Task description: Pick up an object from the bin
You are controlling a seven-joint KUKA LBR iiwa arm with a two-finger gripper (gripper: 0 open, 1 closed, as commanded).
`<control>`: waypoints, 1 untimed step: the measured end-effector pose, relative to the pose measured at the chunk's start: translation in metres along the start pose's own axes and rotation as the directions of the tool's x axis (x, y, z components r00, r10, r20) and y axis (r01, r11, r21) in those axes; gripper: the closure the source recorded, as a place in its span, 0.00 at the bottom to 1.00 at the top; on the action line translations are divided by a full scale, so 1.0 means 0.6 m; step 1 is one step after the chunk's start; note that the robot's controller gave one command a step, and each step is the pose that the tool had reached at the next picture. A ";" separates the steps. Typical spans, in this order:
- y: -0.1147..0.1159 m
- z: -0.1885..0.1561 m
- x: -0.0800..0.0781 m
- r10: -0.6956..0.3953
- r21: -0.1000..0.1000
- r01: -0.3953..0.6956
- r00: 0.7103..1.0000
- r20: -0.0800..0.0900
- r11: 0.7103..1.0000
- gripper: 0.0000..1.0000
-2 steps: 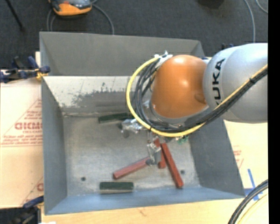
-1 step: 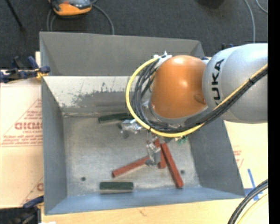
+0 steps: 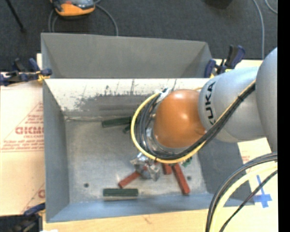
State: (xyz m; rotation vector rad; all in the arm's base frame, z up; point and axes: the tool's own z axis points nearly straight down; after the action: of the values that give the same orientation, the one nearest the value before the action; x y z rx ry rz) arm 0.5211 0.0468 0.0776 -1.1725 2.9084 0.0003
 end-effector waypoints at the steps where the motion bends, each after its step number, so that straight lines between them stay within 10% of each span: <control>1: 0.001 0.000 0.001 0.002 -0.001 -0.002 1.000 -0.001 1.000 0.00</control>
Offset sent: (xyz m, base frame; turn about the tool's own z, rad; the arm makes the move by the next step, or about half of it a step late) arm 0.0000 0.0000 0.0000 0.0000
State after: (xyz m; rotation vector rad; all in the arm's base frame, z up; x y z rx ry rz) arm 0.5206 0.0468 0.0777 -1.1709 2.9109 0.0011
